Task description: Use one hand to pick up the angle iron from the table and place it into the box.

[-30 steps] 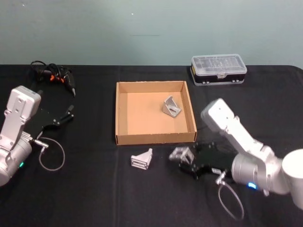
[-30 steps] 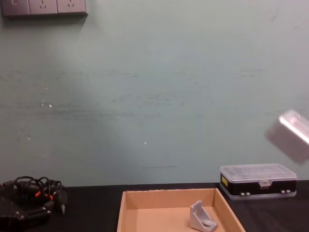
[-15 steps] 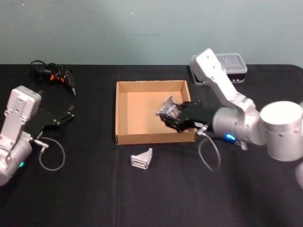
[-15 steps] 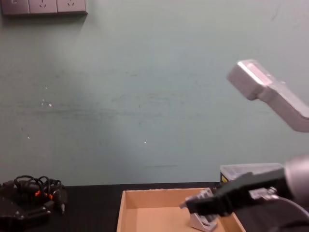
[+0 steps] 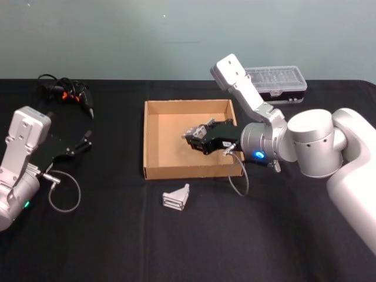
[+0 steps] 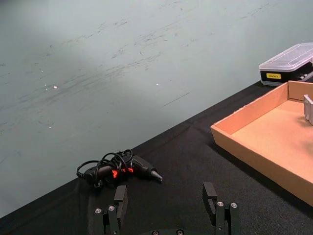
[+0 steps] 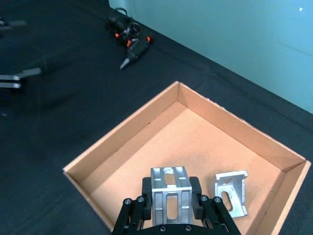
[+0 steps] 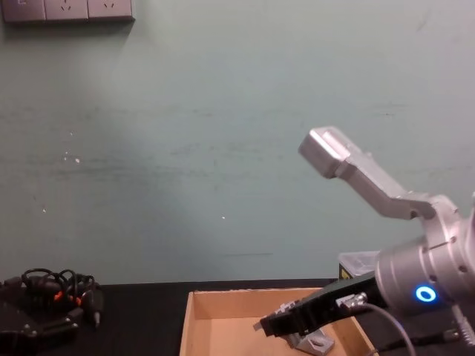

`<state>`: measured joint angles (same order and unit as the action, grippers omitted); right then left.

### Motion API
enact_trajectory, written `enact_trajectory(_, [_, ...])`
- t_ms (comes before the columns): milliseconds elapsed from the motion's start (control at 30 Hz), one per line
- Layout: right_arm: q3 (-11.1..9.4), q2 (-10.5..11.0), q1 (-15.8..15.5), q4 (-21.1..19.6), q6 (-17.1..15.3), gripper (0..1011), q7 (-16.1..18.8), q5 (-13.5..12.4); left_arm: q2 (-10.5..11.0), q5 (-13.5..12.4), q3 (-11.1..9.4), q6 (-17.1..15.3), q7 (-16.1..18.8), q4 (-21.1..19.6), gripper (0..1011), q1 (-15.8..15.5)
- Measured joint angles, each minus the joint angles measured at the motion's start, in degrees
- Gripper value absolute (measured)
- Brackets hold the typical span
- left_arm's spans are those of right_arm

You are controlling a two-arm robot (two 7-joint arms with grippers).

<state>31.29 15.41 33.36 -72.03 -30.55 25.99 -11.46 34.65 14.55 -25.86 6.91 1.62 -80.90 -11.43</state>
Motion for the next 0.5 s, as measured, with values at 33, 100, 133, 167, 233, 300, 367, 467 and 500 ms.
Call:
enact_trajectory(33, [0.29, -0.6, 0.75, 1.71, 0.26, 450, 0.09, 0.22, 0.0, 0.0, 0.0, 0.0, 0.0, 0.0, 1011, 0.0])
enact_trajectory(100, [0.54, -1.13, 1.32, 3.22, 0.57, 450, 0.15, 0.48, 0.0, 0.0, 0.0, 0.0, 0.0, 0.0, 1011, 0.0])
enact_trajectory(133, [0.65, -1.41, 1.6, 3.96, 0.72, 450, 0.17, 0.6, 0.0, -0.01, 0.0, 0.0, 0.0, 0.0, 1011, 0.0])
enact_trajectory(167, [0.81, -1.85, 2.07, 5.18, 1.02, 450, 0.21, 0.84, 0.0, 0.0, 0.0, 0.0, 0.0, 0.0, 1011, 0.0])
enact_trajectory(233, [1.06, -2.48, 2.75, 6.83, 1.48, 450, 0.32, 1.22, 0.0, 0.0, 0.0, 0.0, 0.0, 0.0, 1011, 0.0])
enact_trajectory(300, [1.29, -2.8, 3.13, 7.75, 1.68, 450, 0.55, 1.52, 0.0, -0.01, 0.0, 0.0, 0.0, 0.0, 1011, 0.0])
enact_trajectory(367, [1.94, -3.24, 4.01, 9.34, 1.69, 450, 1.15, 2.08, 0.0, -0.01, 0.0, 0.0, 0.0, 0.0, 1011, 0.0])
enact_trajectory(467, [1.96, -3.26, 4.06, 9.33, 1.68, 450, 1.2, 2.12, 0.0, -0.01, 0.0, 0.0, 0.0, 0.0, 1011, 0.0])
enact_trajectory(500, [1.94, -3.25, 4.03, 9.28, 1.68, 450, 1.19, 2.12, 0.0, -0.01, 0.0, 0.0, 0.0, 0.0, 1012, 0.0])
